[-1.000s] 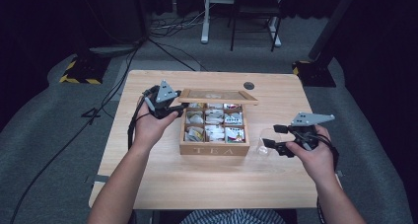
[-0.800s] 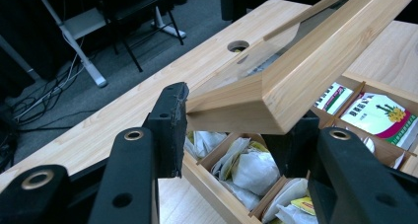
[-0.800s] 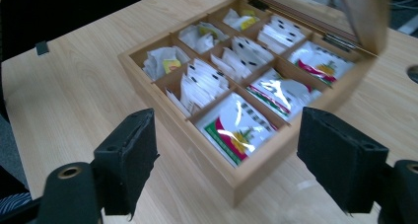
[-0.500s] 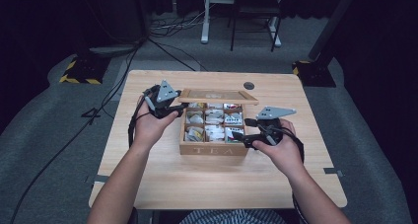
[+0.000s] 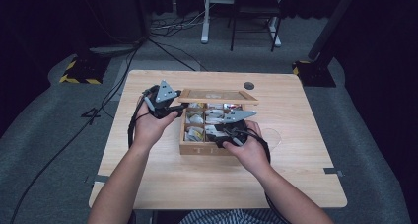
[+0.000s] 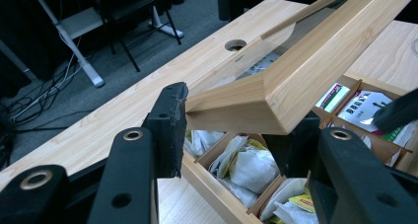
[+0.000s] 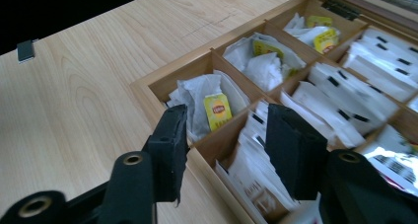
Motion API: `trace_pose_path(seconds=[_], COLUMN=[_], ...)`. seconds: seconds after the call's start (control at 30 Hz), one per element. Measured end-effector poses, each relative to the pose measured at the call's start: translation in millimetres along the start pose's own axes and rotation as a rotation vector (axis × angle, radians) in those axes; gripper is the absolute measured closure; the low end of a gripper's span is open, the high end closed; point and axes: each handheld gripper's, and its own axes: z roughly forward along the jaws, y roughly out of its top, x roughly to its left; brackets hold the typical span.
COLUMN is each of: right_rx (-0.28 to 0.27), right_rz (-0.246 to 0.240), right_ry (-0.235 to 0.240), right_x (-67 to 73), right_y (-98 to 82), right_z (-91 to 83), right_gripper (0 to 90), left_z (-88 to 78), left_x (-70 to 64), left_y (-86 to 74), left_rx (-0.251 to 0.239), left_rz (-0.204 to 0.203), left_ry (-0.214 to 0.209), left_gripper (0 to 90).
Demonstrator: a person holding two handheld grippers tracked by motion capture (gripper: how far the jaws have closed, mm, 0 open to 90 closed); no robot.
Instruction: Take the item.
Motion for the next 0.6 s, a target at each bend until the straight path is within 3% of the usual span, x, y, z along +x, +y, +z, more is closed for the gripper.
trace_pose_path(seconds=[0.1,0.6], right_rx=[0.001,0.022], right_rz=[0.006,-0.004], right_ry=[0.009,0.03], right_x=[3.8,11.0], right_y=[3.1,7.9], right_z=[13.1,42.6], right_gripper=[52.8,60.8], left_z=[0.0,0.5], left_x=[-0.1,0.9], left_y=[0.0,1.0], left_rx=[0.001,-0.003], left_rz=[0.0,-0.006], left_ry=[0.0,-0.001], left_gripper=[53.8,53.8])
